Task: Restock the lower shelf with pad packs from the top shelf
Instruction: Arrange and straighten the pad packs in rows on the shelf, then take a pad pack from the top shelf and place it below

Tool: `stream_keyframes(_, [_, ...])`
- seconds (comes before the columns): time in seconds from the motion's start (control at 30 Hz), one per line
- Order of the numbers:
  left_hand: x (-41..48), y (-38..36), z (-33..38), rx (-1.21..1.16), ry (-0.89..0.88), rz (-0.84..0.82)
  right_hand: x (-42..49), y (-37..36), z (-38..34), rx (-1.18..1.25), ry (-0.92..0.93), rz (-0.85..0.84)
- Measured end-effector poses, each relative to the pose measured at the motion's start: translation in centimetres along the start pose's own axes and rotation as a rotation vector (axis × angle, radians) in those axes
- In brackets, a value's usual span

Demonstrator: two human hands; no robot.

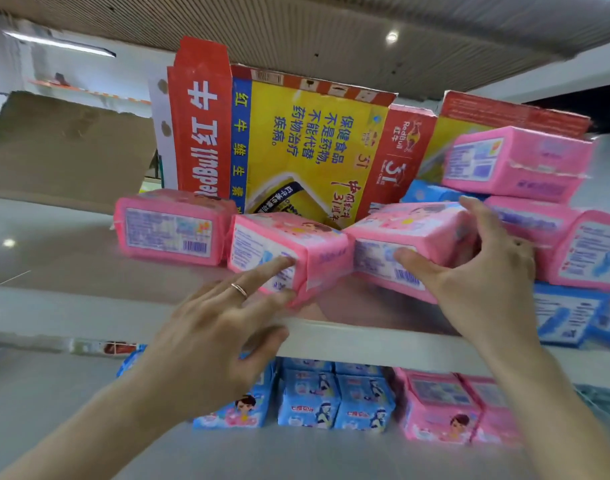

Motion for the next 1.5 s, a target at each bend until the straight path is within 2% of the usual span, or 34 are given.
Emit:
stream_keyframes(0.2, [-0.1,-0.4,-0.2,-0.04,0.183,-0.003,-0.9,2.5,0.8,0.166,-0.025,0.057])
stream_keyframes(0.3, [-0.3,0.5,0.1,-0.173,0.307,0.128,-2.5,4.2,1.3,0.227,0.012,0.096])
stream_keyframes(0.4, [-0.4,1.9,2.0,-0.315,0.359,0.273,-4.2,6.4,1.8,0.268,0.066,0.123])
stream_keyframes(0.47, [-0.1,1.6,3.3,-0.519,0.419,0.28,-5.3,7.8,2.4,0.333,0.094,0.111])
stream_keyframes(0.53, [0.4,0.2,4.6,-0.821,0.522,0.249,-6.4,8.8,3.2,0.42,0.096,0.052])
stream_keyframes(0.63, [0.4,-1.9,7.1,-1.24,0.77,0.203,-8.5,9.4,4.7,0.501,0.126,-0.084])
stream_keyframes(0.77, [-1.1,-3.4,12.4,-1.454,0.955,0.192,-12.3,9.1,7.9,0.55,0.161,-0.315])
stream_keyframes(0.9, [-4.6,-5.6,16.7,-1.432,1.06,0.113,-15.9,9.4,11.6,0.465,0.138,-0.485])
stream_keyframes(0.97, [-7.2,-6.7,18.2,-1.404,1.111,0.115,-17.6,9.0,13.7,0.422,0.068,-0.596])
stream_keyframes(1.07, [-11.1,-7.5,20.6,-1.337,1.209,0.169,-20.5,8.1,16.8,0.469,-0.06,-0.785])
stream_keyframes(1.17, [-14.7,-7.3,23.1,-1.237,1.277,0.25,-23.6,7.9,19.2,0.574,-0.16,-0.892])
stream_keyframes(1.33, [-17.2,-6.3,26.6,-1.147,1.271,0.274,-28.4,7.1,20.6,0.712,-0.326,-1.1])
stream_keyframes(1.5, [-17.2,-6.0,26.4,-1.103,1.226,0.204,-29.7,7.2,20.9,0.623,-0.311,-1.171])
Point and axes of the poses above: each hand's wrist, its own x-axis towards the middle knuckle, its own y-axis out of the back of the hand, z = x × y, the point moved 9 cm from there along x, towards the middle knuckle, and after that the axes turned 12 degrees about -y, right-handed, at the moved point
